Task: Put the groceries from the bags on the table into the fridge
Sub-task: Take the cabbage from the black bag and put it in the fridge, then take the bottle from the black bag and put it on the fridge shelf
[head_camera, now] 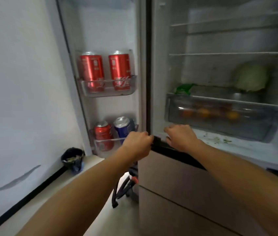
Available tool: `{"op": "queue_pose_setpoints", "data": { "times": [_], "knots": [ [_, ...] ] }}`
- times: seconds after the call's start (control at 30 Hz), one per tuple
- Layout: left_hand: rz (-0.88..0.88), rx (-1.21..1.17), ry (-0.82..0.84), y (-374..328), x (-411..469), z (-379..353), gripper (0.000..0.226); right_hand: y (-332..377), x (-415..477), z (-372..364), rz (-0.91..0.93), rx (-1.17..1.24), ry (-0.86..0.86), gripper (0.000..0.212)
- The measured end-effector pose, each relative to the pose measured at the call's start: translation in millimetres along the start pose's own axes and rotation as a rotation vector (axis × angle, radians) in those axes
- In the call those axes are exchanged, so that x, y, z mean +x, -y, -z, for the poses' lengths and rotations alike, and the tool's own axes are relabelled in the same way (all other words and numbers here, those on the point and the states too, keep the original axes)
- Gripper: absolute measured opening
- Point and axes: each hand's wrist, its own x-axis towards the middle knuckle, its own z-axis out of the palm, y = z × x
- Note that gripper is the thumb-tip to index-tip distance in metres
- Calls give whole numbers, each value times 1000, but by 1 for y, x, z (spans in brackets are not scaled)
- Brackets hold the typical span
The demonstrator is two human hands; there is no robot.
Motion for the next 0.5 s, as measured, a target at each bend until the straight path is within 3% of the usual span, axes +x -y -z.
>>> {"op": "queue_pose_setpoints", "data": {
  "times": [0.13,0.27,0.5],
  "knots": [
    [74,-53,82,18,-111,-21,23,86,-23,-8,123,58,27,31],
    [254,-58,246,48,-243,-44,18,189,-44,-10,230,107,35,27],
    [593,-91,428,123,-522,-37,15,446,-80,27,506,208,99,25]
  ]
}}
